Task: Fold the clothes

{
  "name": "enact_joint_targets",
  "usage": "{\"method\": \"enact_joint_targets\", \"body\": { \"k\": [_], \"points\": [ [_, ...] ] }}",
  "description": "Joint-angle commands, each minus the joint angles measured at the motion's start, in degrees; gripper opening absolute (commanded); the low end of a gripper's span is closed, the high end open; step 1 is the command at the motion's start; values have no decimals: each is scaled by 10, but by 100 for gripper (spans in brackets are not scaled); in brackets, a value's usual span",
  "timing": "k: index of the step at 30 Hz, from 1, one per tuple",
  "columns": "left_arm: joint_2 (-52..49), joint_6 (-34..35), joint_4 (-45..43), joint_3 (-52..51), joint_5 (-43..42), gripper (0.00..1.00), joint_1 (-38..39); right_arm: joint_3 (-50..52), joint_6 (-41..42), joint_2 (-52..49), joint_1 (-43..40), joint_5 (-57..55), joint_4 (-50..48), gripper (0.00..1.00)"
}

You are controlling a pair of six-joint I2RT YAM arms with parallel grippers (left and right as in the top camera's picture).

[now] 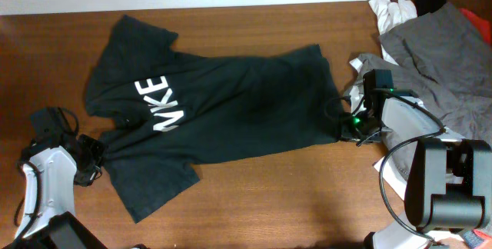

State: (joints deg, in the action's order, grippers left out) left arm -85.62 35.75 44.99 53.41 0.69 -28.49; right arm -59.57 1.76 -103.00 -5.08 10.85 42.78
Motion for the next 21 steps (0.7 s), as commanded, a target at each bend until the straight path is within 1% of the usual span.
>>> {"method": "enact_joint_targets", "body": {
  "k": [1, 2, 3, 7, 9, 11, 13, 14, 16, 18, 20, 21],
  "points": [
    [3, -9, 1, -1, 6, 0, -4, 5, 3, 5, 2, -6, 3, 18],
    [3, -9, 1, -1, 6, 0, -4, 5, 3, 5, 2, -6, 2, 7],
    [3, -9, 1, -1, 6, 0, -4, 5, 3, 5, 2, -6, 2, 4],
    [3, -9, 0, -1, 6, 0, -4, 0, 7, 7, 2, -6, 10, 4],
    [4, -9, 0, 0, -1, 0, -4, -28, 7, 19, 2, -6, 38, 4],
    [4, -30, -3, 7, -33, 0, -4, -73, 7, 37, 2, -6, 74, 4],
    [5, -63, 2, 33, -76, 0, -4, -146, 7, 64, 2, -6, 126, 4],
    [6, -73, 7, 46, -88, 0, -4, -170, 7, 72, 2, -6, 142, 4],
    [11, -91, 37, 96, -95, 0, -4, -261, 7, 96, 2, -6, 198, 4],
    [22, -120, 78, 168, -95, 0, -4, -363, 6, 116, 2, -15, 253, 4],
    [33, -123, 117, 238, -96, 0, -4, -463, 7, 129, 2, -23, 305, 4],
    [43, -129, 143, 300, -97, 0, -4, -525, 6, 134, 2, -26, 336, 4]
  ]
}}
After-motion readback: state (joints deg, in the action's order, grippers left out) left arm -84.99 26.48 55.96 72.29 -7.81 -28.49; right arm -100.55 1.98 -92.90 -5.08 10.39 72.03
